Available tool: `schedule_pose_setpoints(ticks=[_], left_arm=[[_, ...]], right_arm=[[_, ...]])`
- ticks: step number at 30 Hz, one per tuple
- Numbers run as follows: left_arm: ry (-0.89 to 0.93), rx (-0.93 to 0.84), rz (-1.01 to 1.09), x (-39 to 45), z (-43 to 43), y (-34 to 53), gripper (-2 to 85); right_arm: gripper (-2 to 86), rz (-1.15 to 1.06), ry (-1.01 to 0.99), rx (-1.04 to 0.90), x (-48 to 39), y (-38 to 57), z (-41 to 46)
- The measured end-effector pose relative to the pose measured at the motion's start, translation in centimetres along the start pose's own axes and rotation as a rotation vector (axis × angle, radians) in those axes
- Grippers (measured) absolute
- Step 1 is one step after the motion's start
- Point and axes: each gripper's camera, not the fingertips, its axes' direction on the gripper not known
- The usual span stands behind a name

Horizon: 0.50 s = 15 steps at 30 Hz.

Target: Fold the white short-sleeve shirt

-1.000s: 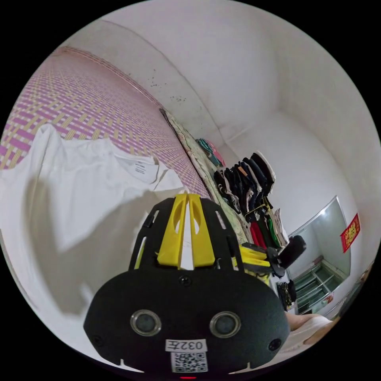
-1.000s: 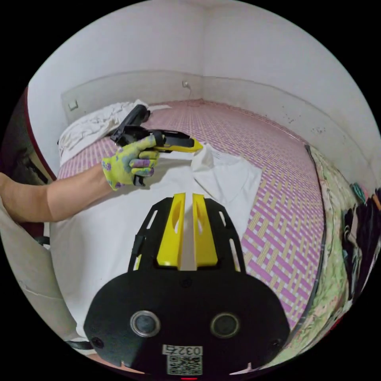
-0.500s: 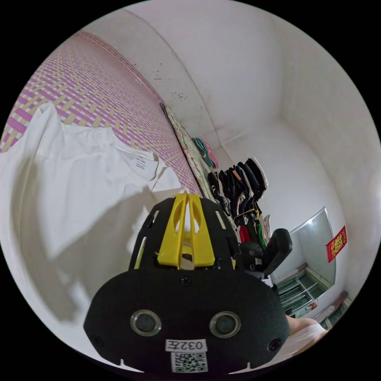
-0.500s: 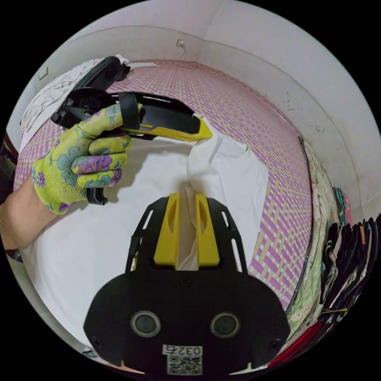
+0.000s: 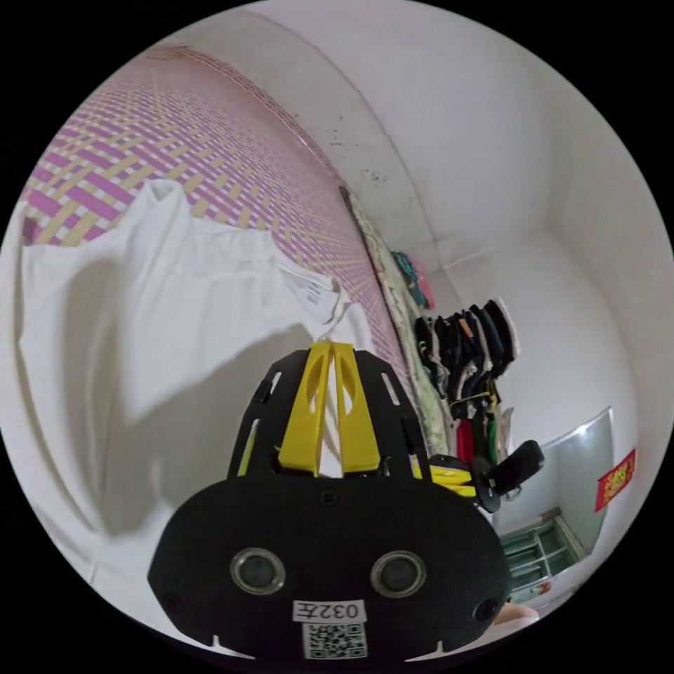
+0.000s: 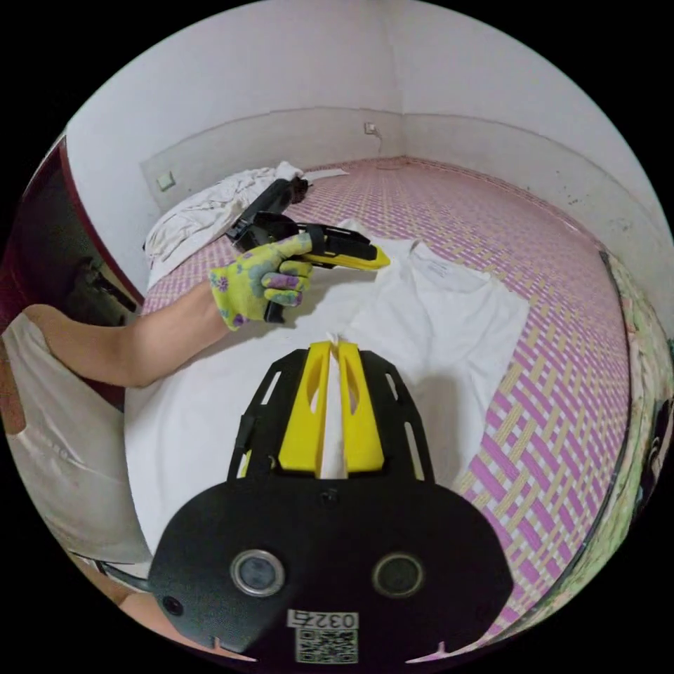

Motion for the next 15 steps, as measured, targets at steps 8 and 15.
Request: schedule_pose_setpoints(ticks=[8,15], left_arm=[[-0.133,0.192,0.174,5.9,-0.7,1.2,-1.1],[-0.201,-0.286,0.205,8.5,9.6,-0.1,-0.5]], right_arm=[[3.3,0.288,0.097,0.117,3.4,3.8,-4.2],[3.4,0.438,0.154,-0.033,5.5,5.0,-2.9]])
